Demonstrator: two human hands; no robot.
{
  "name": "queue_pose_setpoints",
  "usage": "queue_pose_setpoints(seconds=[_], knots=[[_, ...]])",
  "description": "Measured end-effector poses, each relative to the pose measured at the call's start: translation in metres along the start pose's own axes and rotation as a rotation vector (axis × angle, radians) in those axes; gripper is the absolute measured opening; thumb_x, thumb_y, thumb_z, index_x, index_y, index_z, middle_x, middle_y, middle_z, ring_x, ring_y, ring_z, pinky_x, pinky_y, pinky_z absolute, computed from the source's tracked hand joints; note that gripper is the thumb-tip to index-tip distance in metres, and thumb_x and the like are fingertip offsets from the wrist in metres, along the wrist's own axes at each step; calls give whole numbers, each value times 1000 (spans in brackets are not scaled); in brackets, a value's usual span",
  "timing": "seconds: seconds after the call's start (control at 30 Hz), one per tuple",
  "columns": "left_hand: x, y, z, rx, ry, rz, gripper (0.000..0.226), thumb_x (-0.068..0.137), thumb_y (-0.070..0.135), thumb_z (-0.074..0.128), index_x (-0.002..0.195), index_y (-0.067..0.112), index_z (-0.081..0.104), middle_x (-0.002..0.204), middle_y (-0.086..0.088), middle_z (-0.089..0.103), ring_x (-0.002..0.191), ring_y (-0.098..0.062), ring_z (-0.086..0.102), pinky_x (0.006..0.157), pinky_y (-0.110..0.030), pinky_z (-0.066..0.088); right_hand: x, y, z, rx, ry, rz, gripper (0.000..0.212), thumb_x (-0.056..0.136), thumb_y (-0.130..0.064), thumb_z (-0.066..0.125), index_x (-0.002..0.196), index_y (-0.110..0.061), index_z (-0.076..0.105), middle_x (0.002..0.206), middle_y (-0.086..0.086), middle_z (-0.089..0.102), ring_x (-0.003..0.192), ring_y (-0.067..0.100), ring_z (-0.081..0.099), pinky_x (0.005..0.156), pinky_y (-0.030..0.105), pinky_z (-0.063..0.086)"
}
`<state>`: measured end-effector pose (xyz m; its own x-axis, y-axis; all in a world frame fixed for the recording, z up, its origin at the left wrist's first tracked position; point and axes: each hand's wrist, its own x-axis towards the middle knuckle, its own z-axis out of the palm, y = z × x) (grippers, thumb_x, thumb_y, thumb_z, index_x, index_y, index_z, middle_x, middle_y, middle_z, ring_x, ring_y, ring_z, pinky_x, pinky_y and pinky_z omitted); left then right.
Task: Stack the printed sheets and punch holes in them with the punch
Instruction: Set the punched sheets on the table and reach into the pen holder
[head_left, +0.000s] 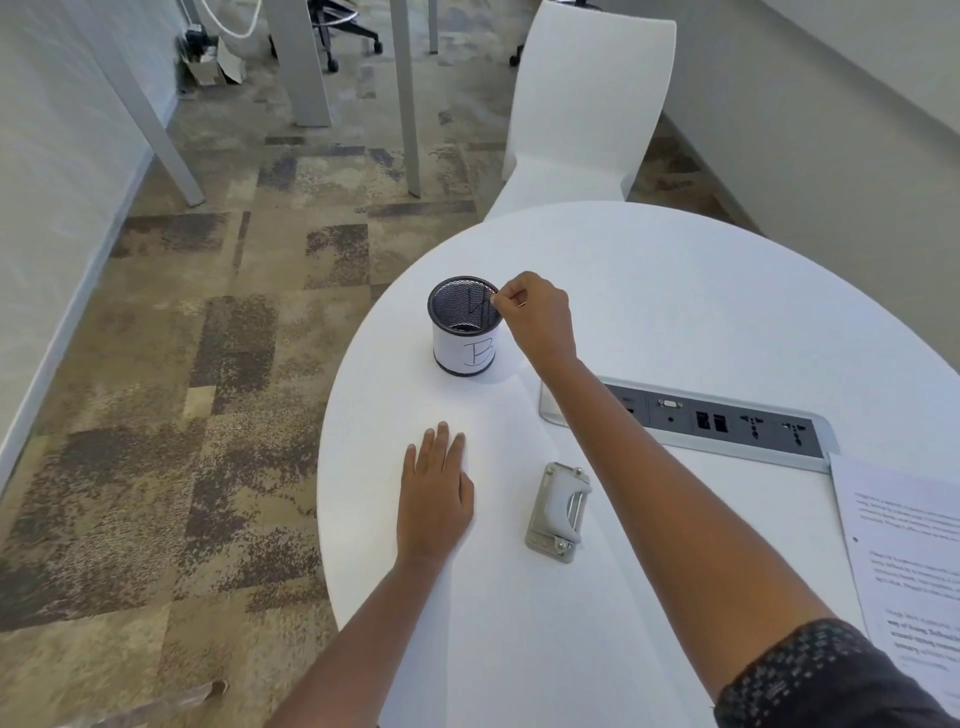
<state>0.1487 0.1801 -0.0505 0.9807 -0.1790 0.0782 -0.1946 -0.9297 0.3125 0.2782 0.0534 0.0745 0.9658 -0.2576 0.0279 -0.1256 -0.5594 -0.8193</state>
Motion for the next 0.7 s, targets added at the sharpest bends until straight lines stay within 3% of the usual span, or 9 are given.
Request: queue_pose_setpoints(seconds=[0.07,0.17,0.3,0.47,0.6,0.7], knots=[[0,1,-1,7,0,-2,43,76,9,45,114,4,64,124,-20,63,113,-35,61,93,-52,50,-6,8,-4,16,25,-1,14,84,-7,54,90,1,64,92,15,69,85,26,58,79,34,45],[0,1,-1,7,5,-3,43,74,7,50,114,3,64,123,-20,64,112,-35,62,92,-52,50,-22,29,-10,4,65,22,18,86,-5,49,94,0,65,99,17,69,92,29,61,84,37,46],[-1,2,-2,19,-17,-18,48,79,14,33,115,4,64,124,-19,63,114,-34,61,93,-51,49,-58,70,-19,-26,150,41,17,86,-4,49,94,-1,65,96,17,68,92,29,60,83,34,44],[-2,4,-3,15,-14,-24,51,80,15,30,116,2,63,126,-21,61,115,-36,59,95,-52,47,-117,127,-40,-70,239,82,16,86,2,50,92,-2,64,95,15,66,93,31,59,84,37,47],[-5,4,-5,-3,-14,-33,55,81,17,25,121,0,59,131,-23,57,120,-39,55,99,-53,44,-159,168,-60,-233,194,127,19,85,2,50,95,-4,65,101,14,65,101,31,54,84,20,34],[-11,9,-5,3,-13,-40,55,81,17,25,121,-2,59,130,-25,57,119,-41,55,97,-55,44,-188,188,-78,-360,140,127,22,85,2,51,101,-3,65,109,14,64,107,32,54,92,33,42]])
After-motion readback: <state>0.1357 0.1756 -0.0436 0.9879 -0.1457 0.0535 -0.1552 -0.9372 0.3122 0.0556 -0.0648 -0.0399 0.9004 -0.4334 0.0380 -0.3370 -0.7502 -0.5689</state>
